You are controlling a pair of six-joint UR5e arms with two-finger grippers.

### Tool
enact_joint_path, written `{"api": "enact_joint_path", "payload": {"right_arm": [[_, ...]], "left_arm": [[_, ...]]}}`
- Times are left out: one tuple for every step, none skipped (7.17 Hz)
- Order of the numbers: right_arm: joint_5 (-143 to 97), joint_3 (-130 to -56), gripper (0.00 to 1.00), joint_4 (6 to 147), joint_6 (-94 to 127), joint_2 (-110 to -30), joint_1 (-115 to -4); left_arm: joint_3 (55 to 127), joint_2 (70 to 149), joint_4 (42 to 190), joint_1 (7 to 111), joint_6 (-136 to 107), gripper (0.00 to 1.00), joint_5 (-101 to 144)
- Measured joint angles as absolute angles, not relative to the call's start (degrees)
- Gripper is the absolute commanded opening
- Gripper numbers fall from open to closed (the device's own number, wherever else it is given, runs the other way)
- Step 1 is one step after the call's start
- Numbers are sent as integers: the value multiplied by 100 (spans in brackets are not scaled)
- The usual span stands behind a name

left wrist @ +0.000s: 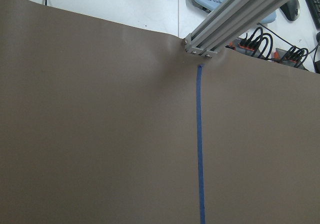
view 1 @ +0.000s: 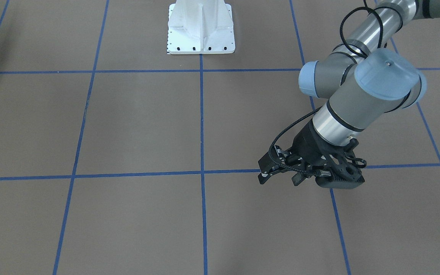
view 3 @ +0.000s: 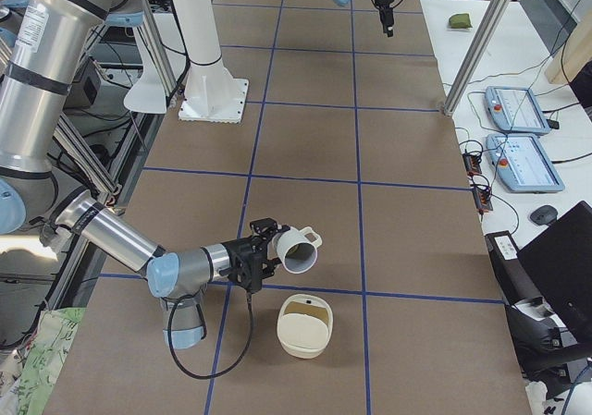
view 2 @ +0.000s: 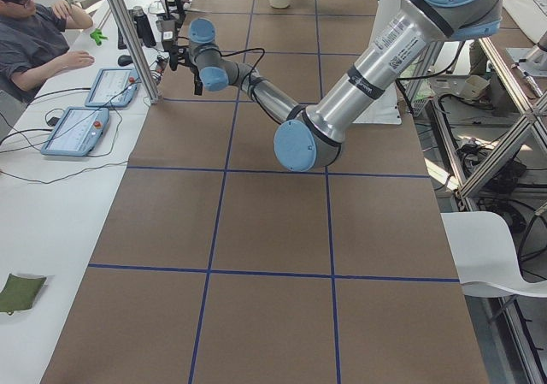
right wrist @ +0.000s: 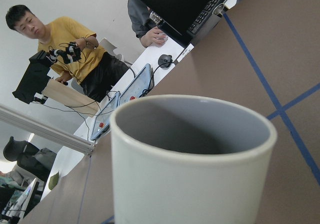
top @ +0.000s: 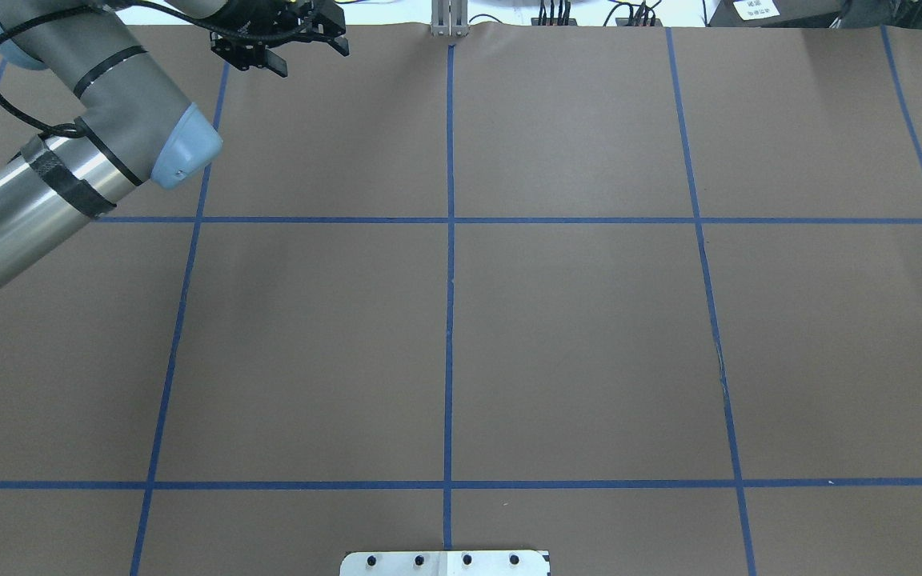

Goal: Left arm hands cup to right arm to dump lemon

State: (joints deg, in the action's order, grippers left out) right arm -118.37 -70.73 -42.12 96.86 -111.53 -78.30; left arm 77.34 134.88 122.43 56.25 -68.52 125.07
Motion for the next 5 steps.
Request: {"api": "enact_joint_path", "payload": {"right_arm": [[-11857, -7011, 26, -4273, 10178, -11132, -7911], [-11868, -6990, 26, -4296, 10625, -11108, -7977], [-11872, -6972, 26, -4303, 11145, -11070, -8056], [-11873, -6929, 26, -4309, 11642, -11012, -8149], [-11874, -6830, 26, -4335, 12009, -10939, -8239]], "left_arm": [[7773, 13485, 12241, 5625, -6853, 100, 12507], [7802, 13484, 12237, 5626, -6855, 100, 12507], [7815, 13484, 12236, 5630, -6855, 100, 12507], [7819, 13487, 12235, 5632, -6855, 100, 12505], [7824, 13490, 12235, 5633, -6855, 100, 12503]]}}
